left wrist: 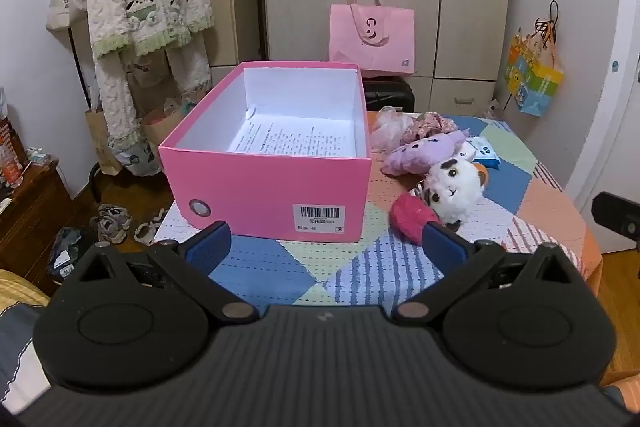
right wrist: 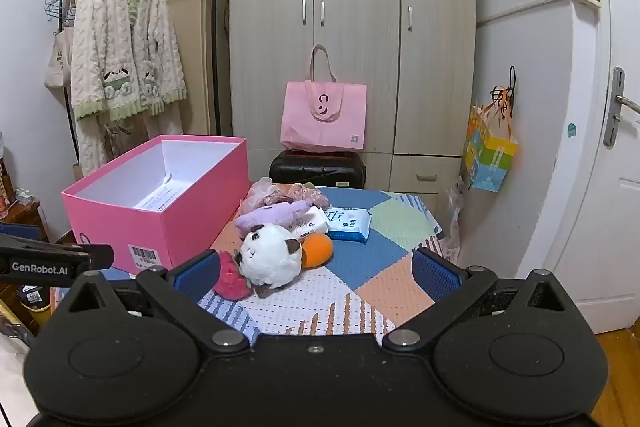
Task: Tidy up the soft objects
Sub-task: 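Move both tools toward the white-and-brown plush on the table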
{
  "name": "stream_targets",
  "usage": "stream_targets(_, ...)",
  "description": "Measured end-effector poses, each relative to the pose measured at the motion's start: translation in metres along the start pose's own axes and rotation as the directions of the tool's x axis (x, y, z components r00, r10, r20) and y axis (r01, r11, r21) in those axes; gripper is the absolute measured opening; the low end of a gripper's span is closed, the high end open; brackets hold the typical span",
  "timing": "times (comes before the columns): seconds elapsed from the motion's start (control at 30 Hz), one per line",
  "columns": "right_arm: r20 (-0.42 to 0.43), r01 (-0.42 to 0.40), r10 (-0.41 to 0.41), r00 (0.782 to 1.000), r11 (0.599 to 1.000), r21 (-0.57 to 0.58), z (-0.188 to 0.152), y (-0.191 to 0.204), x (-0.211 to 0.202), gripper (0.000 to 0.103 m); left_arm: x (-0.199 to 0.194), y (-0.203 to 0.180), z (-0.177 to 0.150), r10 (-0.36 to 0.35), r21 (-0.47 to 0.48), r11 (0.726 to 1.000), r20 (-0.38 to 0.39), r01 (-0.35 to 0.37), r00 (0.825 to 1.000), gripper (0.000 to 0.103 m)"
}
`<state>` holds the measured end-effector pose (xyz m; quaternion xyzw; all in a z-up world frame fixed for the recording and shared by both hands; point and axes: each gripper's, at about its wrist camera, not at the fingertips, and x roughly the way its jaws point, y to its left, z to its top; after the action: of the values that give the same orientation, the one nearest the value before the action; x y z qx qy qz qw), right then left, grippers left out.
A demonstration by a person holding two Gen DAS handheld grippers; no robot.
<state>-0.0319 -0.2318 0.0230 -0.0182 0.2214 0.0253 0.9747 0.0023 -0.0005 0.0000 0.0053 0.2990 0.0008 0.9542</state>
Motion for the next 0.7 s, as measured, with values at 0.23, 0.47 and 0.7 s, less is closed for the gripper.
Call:
stream_targets(0.23,-0.011,-0.007,0.007,1.000,1.000,-0.004,-0.004,-0.001,0.006,0.103,-0.002,-0.006,-0.009,-0.028,0.025,0.999,0.065,0.027,0.997,0.103)
stream_targets(0.47,-0.038,-0.002,0.002,0.999,1.000,-0.013,-0.009,-0.001,0.016,0.103,0.005,-0.009,-0.014,-0.015,0.039,0.999,0.088,0.011,0.996,0.103)
stream_targets(0.7,-0.066,0.004,-0.005,0.998,1.000,-0.021,-0.013,-0.002,0.025,0.103,0.018,-0.009,-0.018,-0.011,0.044,0.999,0.088,0.007,0.996,0.103)
